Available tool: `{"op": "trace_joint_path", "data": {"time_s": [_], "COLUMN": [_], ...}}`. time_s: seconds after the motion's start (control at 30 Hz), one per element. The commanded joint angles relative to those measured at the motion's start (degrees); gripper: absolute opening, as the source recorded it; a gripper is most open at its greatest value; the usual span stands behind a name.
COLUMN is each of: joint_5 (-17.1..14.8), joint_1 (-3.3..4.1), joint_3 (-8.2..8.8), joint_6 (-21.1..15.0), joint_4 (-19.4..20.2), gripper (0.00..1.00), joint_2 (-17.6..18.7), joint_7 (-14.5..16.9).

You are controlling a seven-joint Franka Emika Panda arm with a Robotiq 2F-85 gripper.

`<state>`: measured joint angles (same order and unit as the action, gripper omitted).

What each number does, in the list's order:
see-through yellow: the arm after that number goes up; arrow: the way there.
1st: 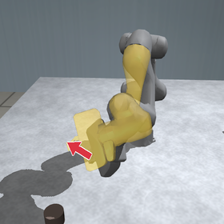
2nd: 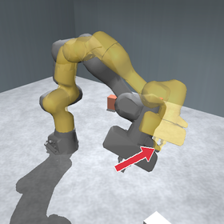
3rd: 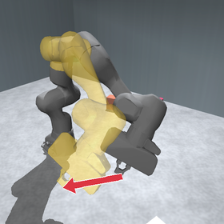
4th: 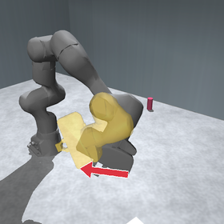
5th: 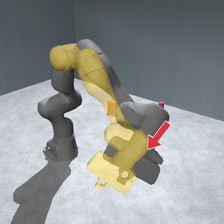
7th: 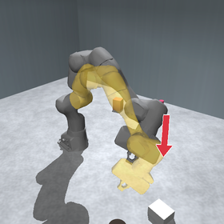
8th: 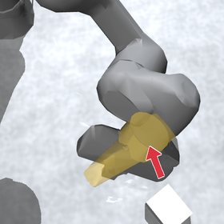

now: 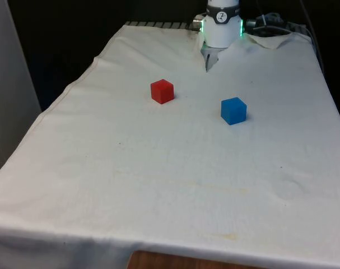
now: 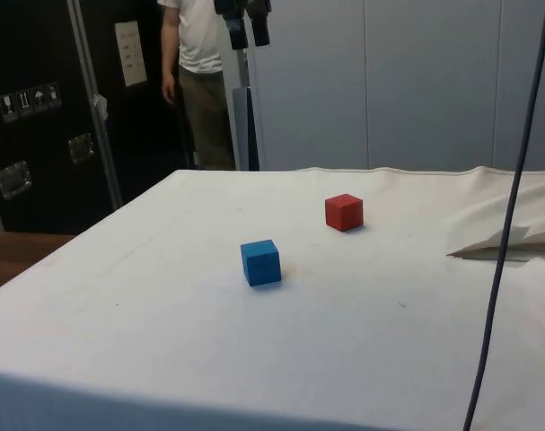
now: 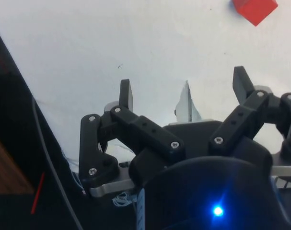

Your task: Stack the two cubes.

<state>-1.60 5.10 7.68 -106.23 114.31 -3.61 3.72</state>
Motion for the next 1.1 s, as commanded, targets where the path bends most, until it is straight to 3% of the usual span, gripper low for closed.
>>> {"op": "trace_joint_path", "data": {"time_s": [0.0,0.27,1.07], "joint_5": [0.0,0.5,3.4], "joint_1": [-0.06,-0.11,-0.23], "joint_3": [0.11,0.97,0.97], "joint_6": [0.0,0.0,-2.2], "joint_4": [0.3,2.3,3.3], "gripper": [1.0,1.0,1.0], "joint_2": [-0.3,-2.2,-2.4], "joint_7": [0.1,0.1,-9.1]}}
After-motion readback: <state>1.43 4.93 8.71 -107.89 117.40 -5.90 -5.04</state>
